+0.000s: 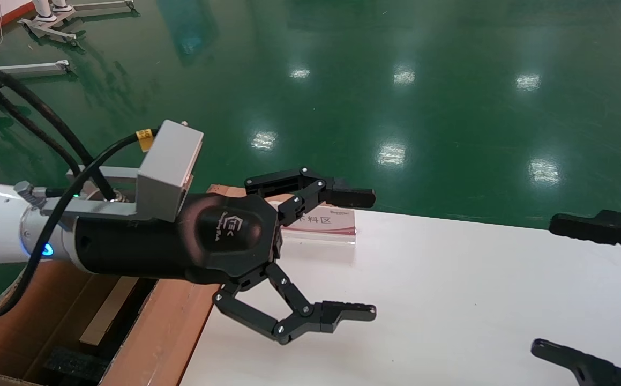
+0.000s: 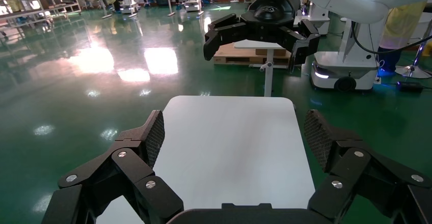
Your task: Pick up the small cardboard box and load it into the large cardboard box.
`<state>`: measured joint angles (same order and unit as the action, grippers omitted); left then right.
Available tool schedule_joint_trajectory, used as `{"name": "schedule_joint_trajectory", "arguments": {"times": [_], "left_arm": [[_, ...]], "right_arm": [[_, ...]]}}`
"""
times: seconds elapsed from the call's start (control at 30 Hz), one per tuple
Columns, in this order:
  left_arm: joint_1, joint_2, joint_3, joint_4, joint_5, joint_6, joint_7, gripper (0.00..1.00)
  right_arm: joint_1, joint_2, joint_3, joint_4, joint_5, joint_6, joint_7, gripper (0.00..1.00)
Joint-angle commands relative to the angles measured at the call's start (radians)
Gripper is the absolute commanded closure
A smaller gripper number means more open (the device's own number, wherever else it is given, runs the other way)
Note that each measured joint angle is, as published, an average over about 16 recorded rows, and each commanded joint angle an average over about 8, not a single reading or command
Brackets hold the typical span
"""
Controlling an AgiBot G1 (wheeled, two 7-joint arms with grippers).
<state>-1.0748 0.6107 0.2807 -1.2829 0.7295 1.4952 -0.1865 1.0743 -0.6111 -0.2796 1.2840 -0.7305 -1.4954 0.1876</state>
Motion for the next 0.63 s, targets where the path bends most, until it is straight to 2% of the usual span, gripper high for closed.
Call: {"name": "schedule_joint_trajectory", "arguments": {"times": [0.03, 0.63], "left_arm": [[0.000, 0.000, 0.000, 0.000, 0.000, 0.000, 0.000, 0.00], [0.000, 0.000, 0.001, 0.000, 0.000, 0.000, 0.000, 0.00]], "right_arm": [[0.000, 0.000, 0.000, 0.000, 0.000, 0.000, 0.000, 0.00], [0.000, 0.000, 0.000, 0.000, 0.000, 0.000, 0.000, 0.00]]}}
